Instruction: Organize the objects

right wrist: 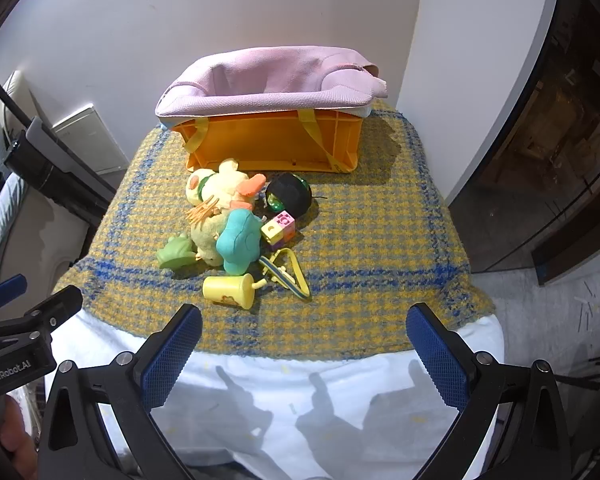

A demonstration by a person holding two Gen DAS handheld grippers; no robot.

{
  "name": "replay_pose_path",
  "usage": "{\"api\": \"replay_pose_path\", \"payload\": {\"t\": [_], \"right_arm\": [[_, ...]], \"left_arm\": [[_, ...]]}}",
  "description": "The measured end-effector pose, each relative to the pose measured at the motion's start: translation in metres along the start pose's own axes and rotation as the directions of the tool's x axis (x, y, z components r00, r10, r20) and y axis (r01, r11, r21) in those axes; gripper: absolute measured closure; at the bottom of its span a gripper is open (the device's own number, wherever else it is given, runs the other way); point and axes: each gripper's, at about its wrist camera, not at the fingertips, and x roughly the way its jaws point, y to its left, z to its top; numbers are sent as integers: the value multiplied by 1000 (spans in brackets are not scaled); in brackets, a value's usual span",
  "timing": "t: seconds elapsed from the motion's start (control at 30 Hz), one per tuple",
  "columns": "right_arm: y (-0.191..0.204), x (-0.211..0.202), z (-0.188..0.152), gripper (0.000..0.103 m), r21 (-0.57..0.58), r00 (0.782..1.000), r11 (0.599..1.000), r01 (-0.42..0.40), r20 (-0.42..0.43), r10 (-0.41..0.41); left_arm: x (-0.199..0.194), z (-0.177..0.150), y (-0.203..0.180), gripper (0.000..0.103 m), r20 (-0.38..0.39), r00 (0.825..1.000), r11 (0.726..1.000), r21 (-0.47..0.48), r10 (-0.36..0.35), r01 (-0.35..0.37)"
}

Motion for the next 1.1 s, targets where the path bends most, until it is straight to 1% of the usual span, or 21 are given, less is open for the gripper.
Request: {"api": "replay_pose_path", "payload": {"t": [1.1], "right_arm": [[1,1,0,1,9,1000,1000,-8,-3,8]], "left_arm": [[4,-6,-2,0,-5,1000,1000,-1,-2,2]]}}
